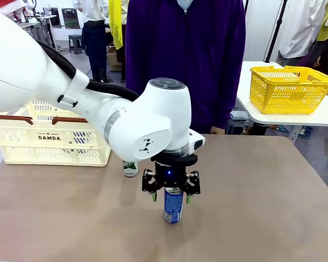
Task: Place the drinks into the Shopping basket.
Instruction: Pick up one drink and place it into the Shopping basket.
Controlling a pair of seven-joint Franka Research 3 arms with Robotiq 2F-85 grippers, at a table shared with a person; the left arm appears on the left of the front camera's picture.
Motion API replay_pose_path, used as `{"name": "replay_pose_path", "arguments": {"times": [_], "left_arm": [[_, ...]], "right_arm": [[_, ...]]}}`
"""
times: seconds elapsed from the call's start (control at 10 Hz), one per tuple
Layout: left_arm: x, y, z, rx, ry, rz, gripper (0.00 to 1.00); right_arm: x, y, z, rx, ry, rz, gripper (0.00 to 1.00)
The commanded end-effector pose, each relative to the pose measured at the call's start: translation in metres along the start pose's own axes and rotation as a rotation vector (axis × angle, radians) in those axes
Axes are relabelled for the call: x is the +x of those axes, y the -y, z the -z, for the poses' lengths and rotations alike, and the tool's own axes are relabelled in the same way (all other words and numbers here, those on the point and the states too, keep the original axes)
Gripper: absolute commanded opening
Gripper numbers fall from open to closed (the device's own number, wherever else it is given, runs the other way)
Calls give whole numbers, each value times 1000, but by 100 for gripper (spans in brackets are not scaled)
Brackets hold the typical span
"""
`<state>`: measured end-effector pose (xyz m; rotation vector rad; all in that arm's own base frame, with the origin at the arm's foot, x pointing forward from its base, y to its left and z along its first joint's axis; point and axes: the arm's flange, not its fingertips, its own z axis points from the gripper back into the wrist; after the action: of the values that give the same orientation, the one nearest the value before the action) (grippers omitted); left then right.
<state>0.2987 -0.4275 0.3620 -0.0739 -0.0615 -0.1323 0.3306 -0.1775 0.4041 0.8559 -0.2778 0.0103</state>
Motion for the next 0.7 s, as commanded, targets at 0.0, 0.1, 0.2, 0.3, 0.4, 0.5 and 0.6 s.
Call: {"name": "replay_pose_path", "arguments": {"times": [0.0, 0.1, 0.2, 0.3, 0.4, 0.5, 0.6], "left_arm": [[5, 9, 0, 20, 35, -18, 100], [6, 8, 0, 9, 35, -17, 100], [6, 9, 0, 3, 29, -11, 91], [6, 9, 2, 8, 23, -18, 32], [7, 9, 3, 3, 24, -12, 0], [6, 9, 3, 5, 35, -11, 0], [6, 9, 3, 6, 44, -10, 0]], "right_arm": [[-1, -2, -2, -2, -6, 2, 100], [-1, -2, -2, -2, -6, 2, 100], [-1, -2, -2, -2, -6, 2, 100], [-1, -2, -2, -2, -6, 2, 100], [-1, -2, -2, -2, -6, 2, 100], [-1, -2, -2, -2, -6, 2, 100], [-1, -2, -2, -2, -6, 2, 100]]}}
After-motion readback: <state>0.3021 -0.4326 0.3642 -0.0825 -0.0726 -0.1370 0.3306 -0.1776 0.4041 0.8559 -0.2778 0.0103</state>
